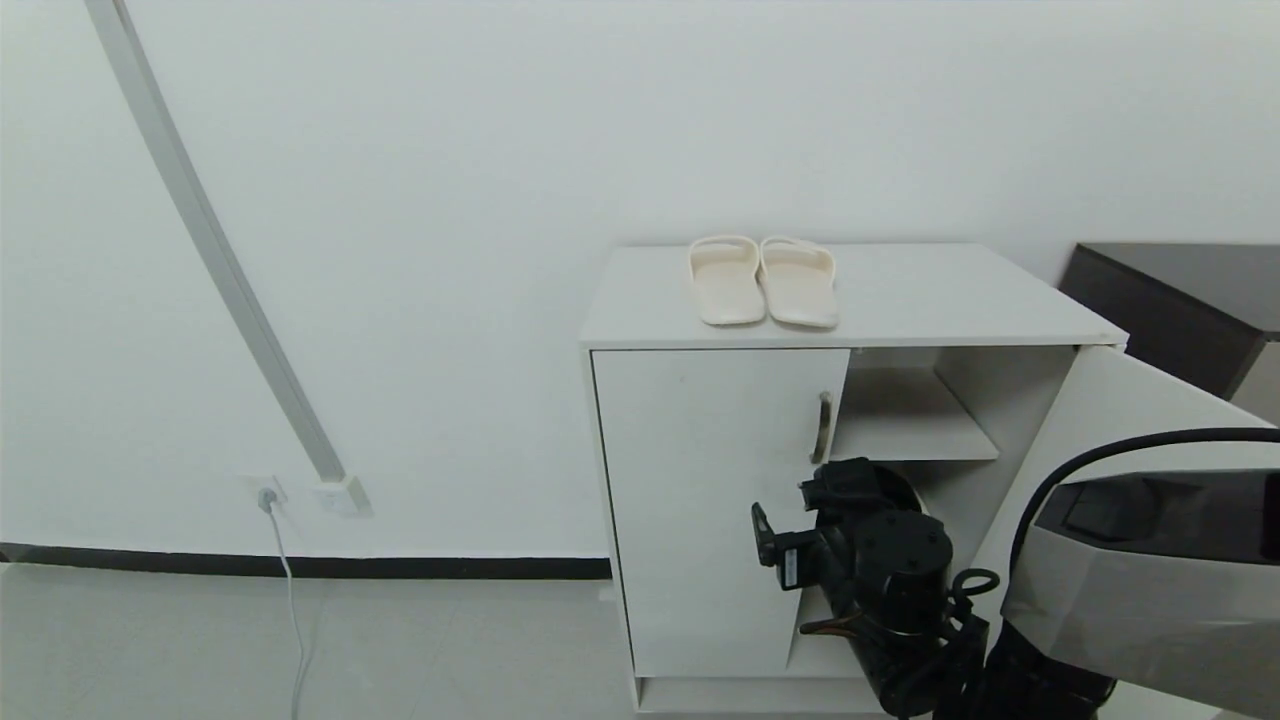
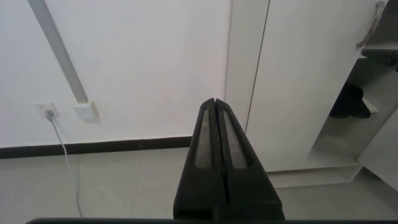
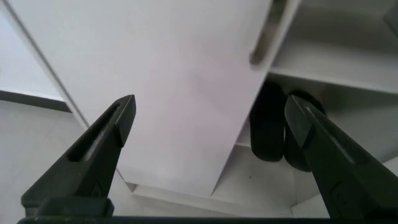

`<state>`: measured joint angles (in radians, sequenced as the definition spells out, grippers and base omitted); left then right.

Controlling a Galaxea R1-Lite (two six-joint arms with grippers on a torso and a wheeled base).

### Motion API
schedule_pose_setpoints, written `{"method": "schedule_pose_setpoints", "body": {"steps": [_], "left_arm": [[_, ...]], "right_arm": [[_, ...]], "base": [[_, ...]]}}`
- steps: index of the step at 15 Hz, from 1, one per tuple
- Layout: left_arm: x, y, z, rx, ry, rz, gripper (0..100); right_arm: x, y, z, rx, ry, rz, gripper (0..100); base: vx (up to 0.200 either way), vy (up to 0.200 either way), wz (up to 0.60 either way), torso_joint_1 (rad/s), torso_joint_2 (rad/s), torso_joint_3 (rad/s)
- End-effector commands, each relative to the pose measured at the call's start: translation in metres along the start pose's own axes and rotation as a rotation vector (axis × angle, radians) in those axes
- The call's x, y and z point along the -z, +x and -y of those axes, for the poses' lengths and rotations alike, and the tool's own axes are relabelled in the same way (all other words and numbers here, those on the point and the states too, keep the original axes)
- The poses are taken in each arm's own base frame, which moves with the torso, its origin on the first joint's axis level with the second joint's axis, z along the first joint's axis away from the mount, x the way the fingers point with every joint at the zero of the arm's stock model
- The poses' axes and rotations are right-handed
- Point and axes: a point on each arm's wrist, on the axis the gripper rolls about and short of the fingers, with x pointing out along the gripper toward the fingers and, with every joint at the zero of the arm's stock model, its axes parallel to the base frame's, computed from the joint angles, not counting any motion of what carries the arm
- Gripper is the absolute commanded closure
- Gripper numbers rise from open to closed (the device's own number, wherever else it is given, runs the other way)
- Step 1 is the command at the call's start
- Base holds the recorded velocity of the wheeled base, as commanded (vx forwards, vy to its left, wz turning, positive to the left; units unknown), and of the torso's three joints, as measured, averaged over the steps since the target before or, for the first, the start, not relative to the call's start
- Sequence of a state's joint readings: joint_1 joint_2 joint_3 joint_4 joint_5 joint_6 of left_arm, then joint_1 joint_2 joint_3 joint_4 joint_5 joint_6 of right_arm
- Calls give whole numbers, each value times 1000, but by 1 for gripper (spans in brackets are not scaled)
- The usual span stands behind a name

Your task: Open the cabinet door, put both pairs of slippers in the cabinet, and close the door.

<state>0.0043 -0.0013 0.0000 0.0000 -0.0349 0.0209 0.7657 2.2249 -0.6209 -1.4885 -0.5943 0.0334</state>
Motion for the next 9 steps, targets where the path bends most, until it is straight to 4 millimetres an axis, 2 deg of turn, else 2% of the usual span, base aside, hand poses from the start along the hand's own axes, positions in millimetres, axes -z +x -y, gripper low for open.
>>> {"method": "schedule_pose_setpoints", "body": {"steps": [1, 9], "left_arm": [[0, 0, 0, 0, 1, -1, 100], [0, 0, 0, 0, 1, -1, 100]], "right_arm": [[3, -1, -4, -12, -7, -7, 0], [3, -4, -2, -11, -9, -9, 0]], "base": [[0, 0, 0, 188, -500, -305], [0, 0, 0, 226, -544, -322]]}}
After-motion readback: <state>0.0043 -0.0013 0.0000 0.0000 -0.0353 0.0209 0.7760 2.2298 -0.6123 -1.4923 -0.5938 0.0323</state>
